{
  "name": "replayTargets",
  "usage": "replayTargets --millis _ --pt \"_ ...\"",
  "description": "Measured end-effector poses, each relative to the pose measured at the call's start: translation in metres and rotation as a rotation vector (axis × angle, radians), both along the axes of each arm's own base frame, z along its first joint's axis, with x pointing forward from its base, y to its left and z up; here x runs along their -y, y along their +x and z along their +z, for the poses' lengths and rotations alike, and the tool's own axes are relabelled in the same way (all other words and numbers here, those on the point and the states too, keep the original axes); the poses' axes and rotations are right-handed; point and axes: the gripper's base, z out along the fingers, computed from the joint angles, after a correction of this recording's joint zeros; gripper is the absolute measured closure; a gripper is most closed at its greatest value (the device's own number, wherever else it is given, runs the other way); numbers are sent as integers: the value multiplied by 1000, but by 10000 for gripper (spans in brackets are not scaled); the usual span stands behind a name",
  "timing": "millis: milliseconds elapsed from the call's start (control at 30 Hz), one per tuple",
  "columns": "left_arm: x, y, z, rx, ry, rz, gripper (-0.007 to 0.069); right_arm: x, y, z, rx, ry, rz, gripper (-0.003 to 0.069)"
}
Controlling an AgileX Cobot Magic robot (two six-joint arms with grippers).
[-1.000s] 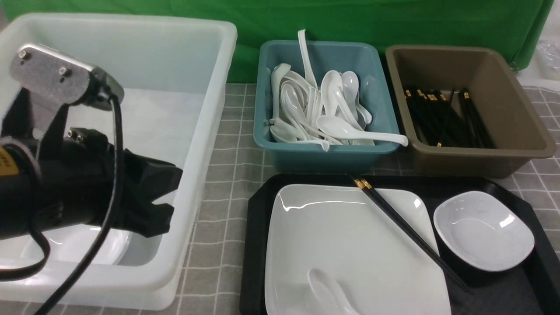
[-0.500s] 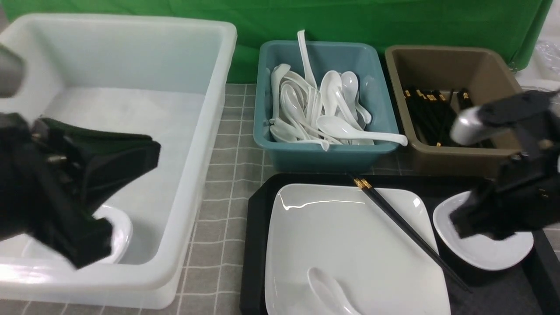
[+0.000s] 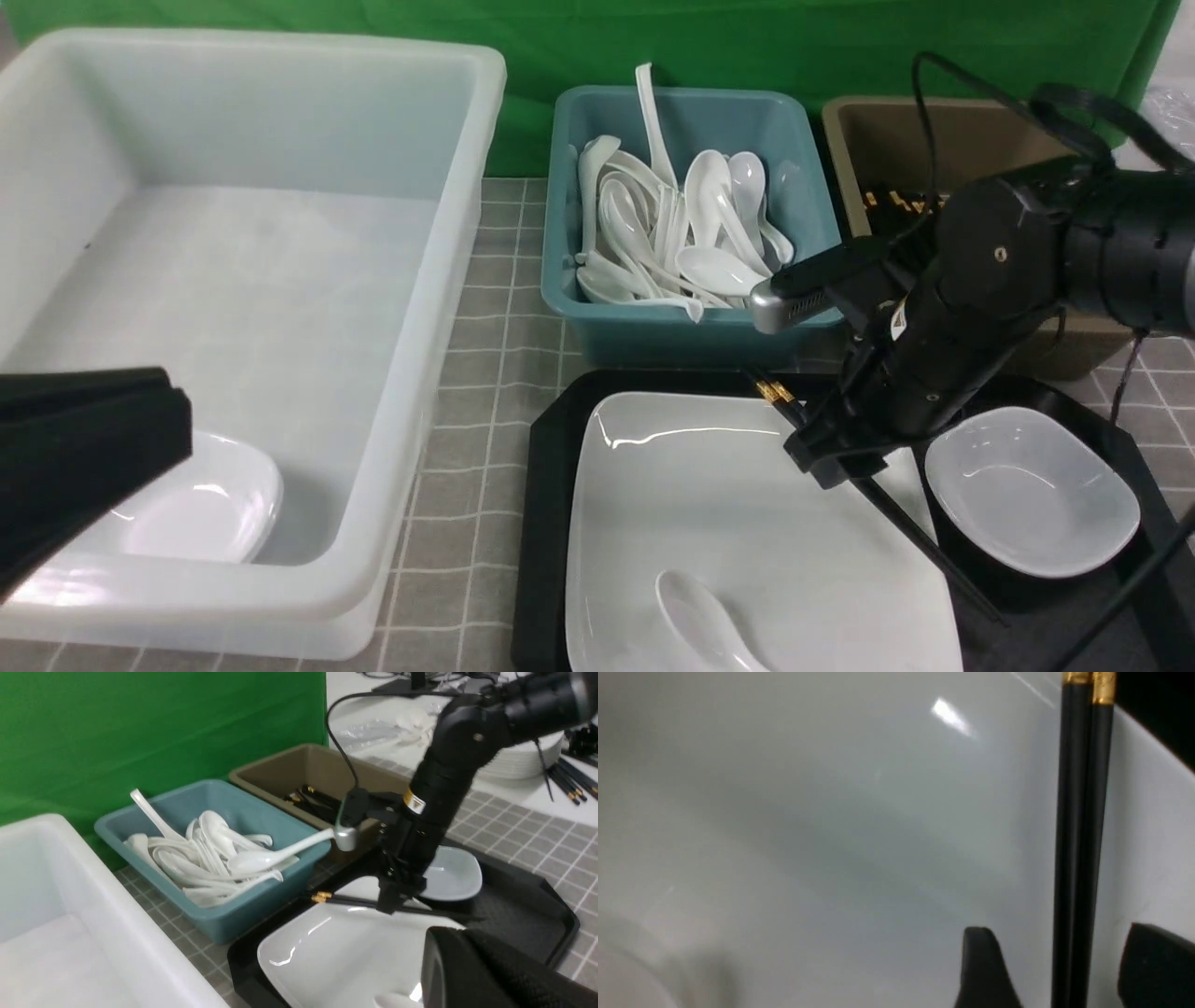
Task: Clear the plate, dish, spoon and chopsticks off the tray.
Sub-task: Use the right arm to grab a pair of chopsticks from the plate, then use the right arm to put the chopsticks into the small storage box on the right
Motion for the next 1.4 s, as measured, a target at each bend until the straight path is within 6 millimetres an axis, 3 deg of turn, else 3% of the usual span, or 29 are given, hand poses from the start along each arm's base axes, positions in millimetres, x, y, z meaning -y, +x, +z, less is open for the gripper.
replayTargets --millis 167,367,467,600,733,933,967,1000,1033,1067,1133,1233,1333,1400 --pt "0 -1 -2 -16 13 -11 604 1 13 -24 -30 -19 -14 237" --pt "0 -1 -2 -16 14 -12 604 2 17 -34 -48 -27 -19 251" --pt "0 -1 -2 -15 17 -11 604 2 17 -35 -48 -28 -18 341" --pt "0 -1 -2 -13 20 -9 604 2 16 -36 -60 -42 17 528" --pt "0 -1 -2 -13 20 -9 604 2 9 -29 -92 -65 74 520" --pt "-1 2 3 31 -12 19 604 -14 -28 38 -44 -24 232 520" --pt "-2 3 6 56 -30 35 604 -13 -31 59 -6 25 222 520" --pt "-2 3 6 56 -30 35 604 -14 -31 63 1 32 222 520" --pt "-2 4 8 76 -45 48 604 -9 -28 89 63 94 190 520" --pt "-3 4 8 80 -48 51 604 -7 -26 92 70 102 179 520" --pt "-3 5 10 93 -57 59 604 11 -5 126 191 207 79 520" --pt "-3 5 10 98 -60 62 604 47 42 148 387 326 -102 520" --pt "-3 5 10 102 -55 60 604 73 85 140 493 396 -246 520" --pt "-3 5 10 102 -54 60 604 91 114 122 540 410 -339 520"
